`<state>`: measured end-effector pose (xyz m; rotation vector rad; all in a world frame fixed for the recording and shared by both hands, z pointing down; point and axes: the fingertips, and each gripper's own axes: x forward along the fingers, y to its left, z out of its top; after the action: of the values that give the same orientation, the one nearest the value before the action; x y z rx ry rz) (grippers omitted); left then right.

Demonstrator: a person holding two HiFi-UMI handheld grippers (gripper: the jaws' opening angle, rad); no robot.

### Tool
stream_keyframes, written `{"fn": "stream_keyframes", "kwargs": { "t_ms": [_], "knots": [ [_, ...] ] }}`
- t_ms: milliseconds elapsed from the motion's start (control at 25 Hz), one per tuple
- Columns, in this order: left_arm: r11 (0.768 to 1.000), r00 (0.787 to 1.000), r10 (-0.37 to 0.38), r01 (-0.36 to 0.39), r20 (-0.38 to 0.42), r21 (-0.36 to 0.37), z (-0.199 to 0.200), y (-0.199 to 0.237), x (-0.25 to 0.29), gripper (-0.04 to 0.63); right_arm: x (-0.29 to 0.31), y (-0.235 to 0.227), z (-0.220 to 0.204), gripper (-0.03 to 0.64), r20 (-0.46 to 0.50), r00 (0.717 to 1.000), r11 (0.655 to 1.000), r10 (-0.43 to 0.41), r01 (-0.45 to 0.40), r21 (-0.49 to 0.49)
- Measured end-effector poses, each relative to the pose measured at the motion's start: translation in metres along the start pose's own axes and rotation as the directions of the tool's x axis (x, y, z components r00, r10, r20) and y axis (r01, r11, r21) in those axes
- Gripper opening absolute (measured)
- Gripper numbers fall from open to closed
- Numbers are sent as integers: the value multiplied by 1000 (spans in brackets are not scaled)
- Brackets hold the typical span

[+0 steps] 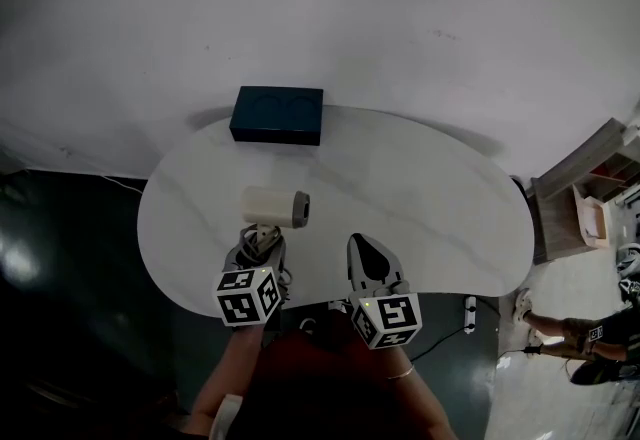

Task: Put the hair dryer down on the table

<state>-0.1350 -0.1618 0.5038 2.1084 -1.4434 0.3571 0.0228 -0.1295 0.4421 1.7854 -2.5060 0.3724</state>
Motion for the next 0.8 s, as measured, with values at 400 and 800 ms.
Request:
{"fn": "stream_keyframes", "kwargs": {
  "t_ms": [400, 800],
  "knots": [
    [999, 999, 33, -33, -32, -2, 2, -5, 38, 201, 28, -28, 2, 15, -23, 999, 999, 40, -40, -3],
    [996, 994, 85, -86, -71, -14, 0, -7, 74, 201, 53, -63, 0, 15, -51, 996, 997, 75, -75, 11]
  ]
}}
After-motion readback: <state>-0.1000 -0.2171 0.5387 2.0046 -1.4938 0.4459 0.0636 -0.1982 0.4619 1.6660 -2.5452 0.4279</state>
